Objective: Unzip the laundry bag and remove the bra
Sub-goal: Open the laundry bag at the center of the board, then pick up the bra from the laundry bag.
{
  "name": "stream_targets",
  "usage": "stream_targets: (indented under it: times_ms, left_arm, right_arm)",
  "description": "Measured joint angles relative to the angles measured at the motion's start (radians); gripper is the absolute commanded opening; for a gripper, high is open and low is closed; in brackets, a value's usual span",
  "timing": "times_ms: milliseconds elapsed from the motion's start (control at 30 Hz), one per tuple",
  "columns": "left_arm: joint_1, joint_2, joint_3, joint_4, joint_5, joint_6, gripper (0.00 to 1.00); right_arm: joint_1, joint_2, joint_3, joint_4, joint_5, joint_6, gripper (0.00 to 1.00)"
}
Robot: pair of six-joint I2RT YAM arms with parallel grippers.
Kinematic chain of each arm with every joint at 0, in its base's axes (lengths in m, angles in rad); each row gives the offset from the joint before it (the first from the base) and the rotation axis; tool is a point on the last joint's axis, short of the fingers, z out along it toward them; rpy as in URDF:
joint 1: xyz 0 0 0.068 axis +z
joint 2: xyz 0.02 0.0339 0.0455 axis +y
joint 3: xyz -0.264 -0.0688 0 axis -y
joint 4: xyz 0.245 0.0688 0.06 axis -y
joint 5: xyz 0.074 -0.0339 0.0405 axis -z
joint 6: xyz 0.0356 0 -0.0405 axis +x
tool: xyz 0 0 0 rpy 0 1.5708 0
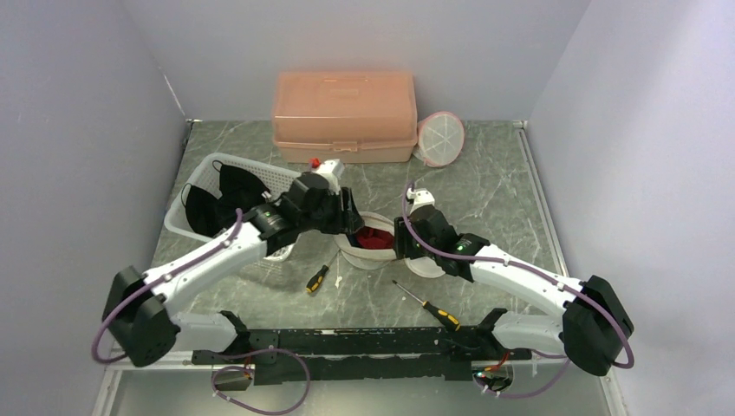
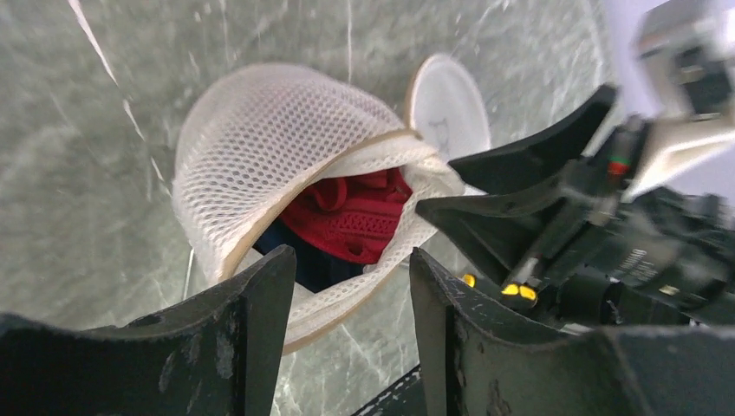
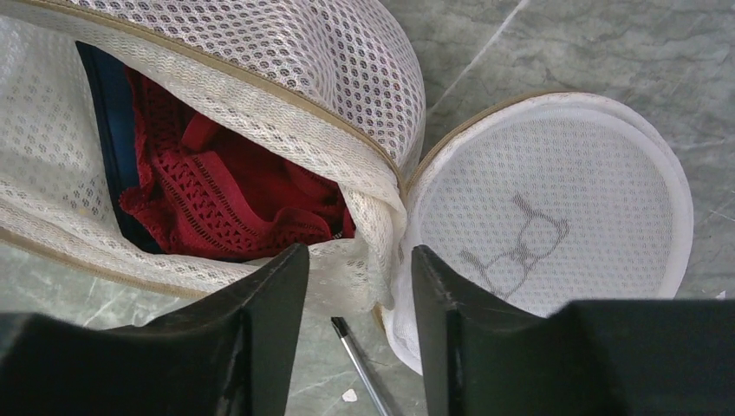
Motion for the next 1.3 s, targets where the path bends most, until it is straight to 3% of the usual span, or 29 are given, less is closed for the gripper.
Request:
stream_targets:
  times_ms: [167,433,1300]
  left_arm:
    - [-0.035,0.142,0.001,-0.004,0.006,-0.084,0.63]
    - [-0.078,0.297,0.124,-0.120,-0.099,-0.176,0.74]
    - [-0.154,0.368,0.120,-0.146,-0.157,-0.256,0.73]
  right_arm:
    - [0.000,-0.003,-0.015,0.020,0.000,0.008,0.55]
    - [0.001,-0.008,-0.058,0.052,-0.015,0.019,0.55]
    - [-0.011,-0.182,-0.105,0.072,0.070,0.061,0.61]
